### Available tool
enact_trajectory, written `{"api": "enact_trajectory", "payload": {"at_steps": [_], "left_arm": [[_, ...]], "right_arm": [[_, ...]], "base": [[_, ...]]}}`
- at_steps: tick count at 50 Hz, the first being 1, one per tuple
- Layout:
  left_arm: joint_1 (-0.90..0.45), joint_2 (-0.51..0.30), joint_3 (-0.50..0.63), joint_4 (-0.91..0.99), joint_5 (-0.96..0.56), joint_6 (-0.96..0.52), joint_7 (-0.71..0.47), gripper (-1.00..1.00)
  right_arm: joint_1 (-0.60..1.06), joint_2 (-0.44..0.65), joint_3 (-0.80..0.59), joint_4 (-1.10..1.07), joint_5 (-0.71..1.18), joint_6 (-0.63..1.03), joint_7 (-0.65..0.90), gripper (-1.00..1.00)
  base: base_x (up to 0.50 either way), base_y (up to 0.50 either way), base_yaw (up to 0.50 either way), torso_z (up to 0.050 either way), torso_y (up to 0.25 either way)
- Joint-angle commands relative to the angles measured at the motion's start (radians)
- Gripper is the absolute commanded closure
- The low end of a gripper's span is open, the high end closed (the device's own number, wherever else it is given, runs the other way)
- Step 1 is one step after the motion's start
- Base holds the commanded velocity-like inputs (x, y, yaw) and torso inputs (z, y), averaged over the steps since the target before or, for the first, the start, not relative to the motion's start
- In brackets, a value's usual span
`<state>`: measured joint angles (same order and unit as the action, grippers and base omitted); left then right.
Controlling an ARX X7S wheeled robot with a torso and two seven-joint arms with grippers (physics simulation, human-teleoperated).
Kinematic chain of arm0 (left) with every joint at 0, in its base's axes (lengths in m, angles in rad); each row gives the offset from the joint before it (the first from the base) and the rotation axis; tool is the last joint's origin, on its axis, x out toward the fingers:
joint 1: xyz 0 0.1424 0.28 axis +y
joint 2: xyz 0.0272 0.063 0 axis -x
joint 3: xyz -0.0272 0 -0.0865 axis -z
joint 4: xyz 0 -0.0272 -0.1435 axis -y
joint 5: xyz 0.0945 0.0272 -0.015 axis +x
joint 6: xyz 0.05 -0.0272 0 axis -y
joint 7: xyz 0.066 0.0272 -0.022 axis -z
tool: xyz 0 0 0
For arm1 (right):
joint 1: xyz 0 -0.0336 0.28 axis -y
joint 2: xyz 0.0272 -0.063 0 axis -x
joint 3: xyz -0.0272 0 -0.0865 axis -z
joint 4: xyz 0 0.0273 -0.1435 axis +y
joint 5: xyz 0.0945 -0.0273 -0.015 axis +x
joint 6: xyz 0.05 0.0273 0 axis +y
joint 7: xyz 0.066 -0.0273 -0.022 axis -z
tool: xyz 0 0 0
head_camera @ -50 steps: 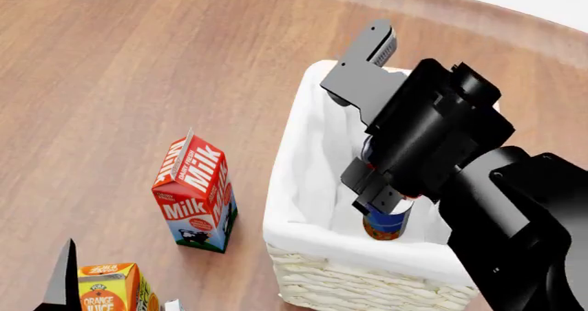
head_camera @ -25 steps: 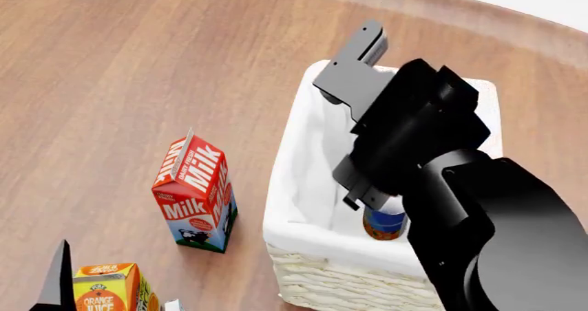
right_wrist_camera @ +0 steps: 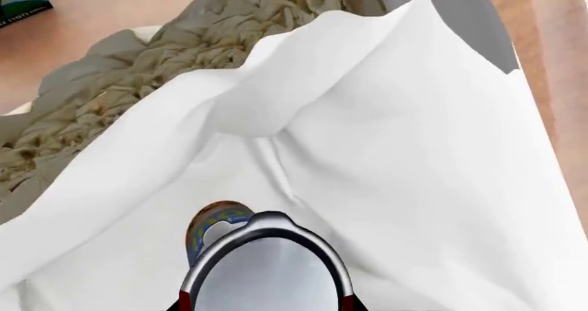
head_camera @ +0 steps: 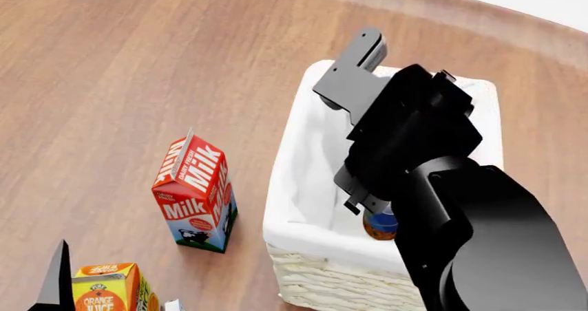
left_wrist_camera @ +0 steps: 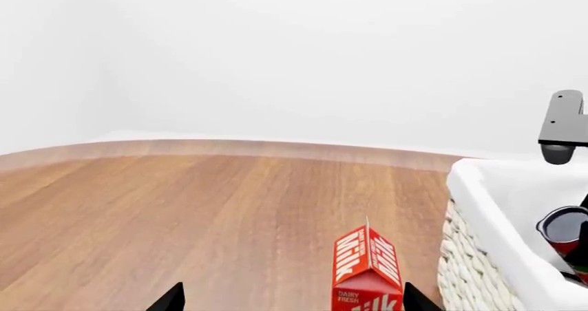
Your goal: Pick up the alphabet soup and the tomato sauce, and put them in the basket.
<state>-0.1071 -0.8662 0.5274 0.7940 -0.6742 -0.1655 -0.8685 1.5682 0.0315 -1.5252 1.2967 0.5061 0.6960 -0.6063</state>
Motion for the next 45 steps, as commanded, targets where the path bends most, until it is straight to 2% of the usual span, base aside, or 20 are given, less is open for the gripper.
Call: {"api": "enact_trajectory", "payload": {"at_steps": [1,2,29,45], "left_arm": [[-0.005,0.025,-0.016,-0.033,0.012,0.058,0.046,-1.00],[-0.007,0.026,-0.016,-0.032,0.012,0.056,0.046,-1.00],[-0.012,0.027,-0.012,-0.024,0.016,0.048,0.043,-1.00],[-0.012,0.023,-0.011,-0.004,0.019,0.043,0.037,-1.00]], "right_arm": [[0.000,-0.027,0.054,0.009,-0.049,-0.025,-0.023,1.00],[0.001,-0.028,0.055,0.007,-0.052,-0.021,-0.032,-1.00],[0.006,-0.014,0.092,-0.027,-0.095,0.022,-0.040,-1.00],[0.029,0.139,0.114,-0.404,-0.047,0.240,0.044,-1.00]], "base": [[0.00,0.00,0.00,0.000,0.000],[0.00,0.00,0.00,0.000,0.000],[0.00,0.00,0.00,0.000,0.000],[0.00,0.00,0.00,0.000,0.000]]}}
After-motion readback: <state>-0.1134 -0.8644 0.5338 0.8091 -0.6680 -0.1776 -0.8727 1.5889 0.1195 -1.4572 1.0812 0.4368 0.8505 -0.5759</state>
